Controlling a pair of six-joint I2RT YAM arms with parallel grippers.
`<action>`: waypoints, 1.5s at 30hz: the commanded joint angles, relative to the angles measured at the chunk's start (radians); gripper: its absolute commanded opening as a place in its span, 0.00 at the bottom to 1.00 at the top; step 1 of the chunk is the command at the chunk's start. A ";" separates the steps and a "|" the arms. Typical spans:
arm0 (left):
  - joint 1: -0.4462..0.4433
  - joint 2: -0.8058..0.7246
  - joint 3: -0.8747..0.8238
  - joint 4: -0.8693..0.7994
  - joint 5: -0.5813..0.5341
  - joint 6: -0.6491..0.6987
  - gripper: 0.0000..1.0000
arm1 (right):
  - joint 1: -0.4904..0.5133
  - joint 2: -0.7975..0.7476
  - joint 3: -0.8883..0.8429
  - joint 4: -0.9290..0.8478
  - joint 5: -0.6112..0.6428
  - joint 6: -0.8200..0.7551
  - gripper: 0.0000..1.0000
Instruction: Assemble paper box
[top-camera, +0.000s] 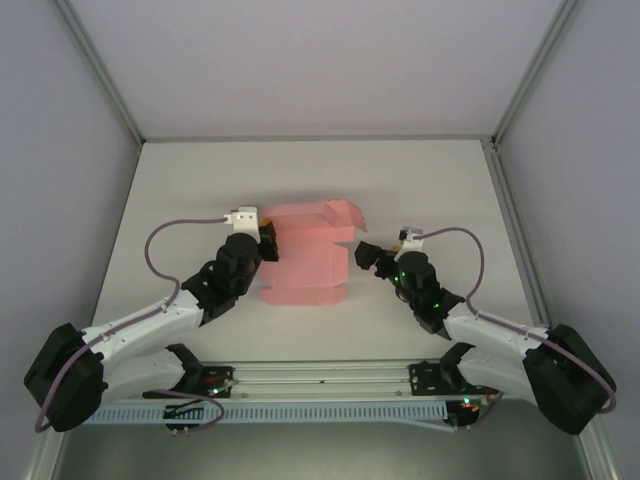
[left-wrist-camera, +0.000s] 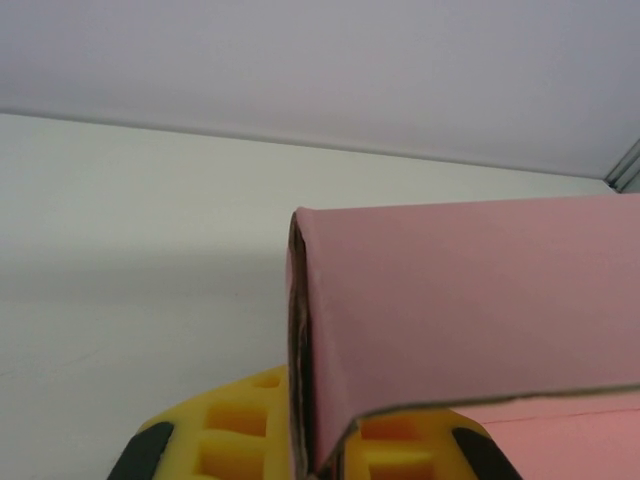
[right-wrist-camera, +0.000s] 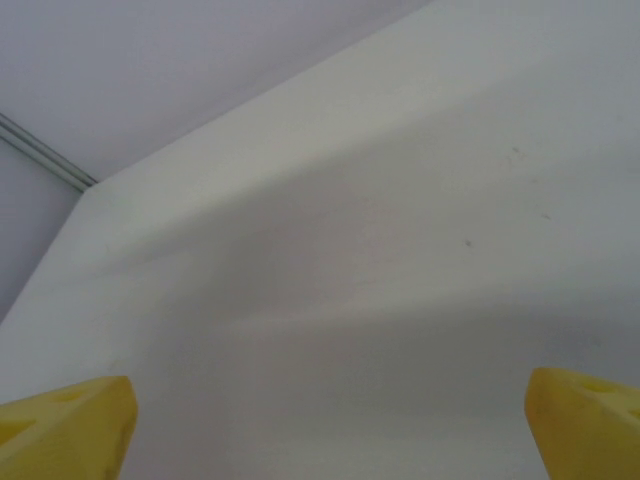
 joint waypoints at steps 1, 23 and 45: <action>0.004 -0.016 0.020 -0.004 0.009 -0.012 0.00 | -0.005 0.051 0.073 0.108 -0.070 -0.062 1.00; 0.005 0.007 0.015 0.021 0.045 0.011 0.00 | 0.001 0.154 0.362 -0.313 -0.060 -0.375 1.00; 0.006 0.044 0.023 0.046 0.086 0.006 0.00 | 0.023 0.183 0.428 -0.307 -0.146 -0.539 1.00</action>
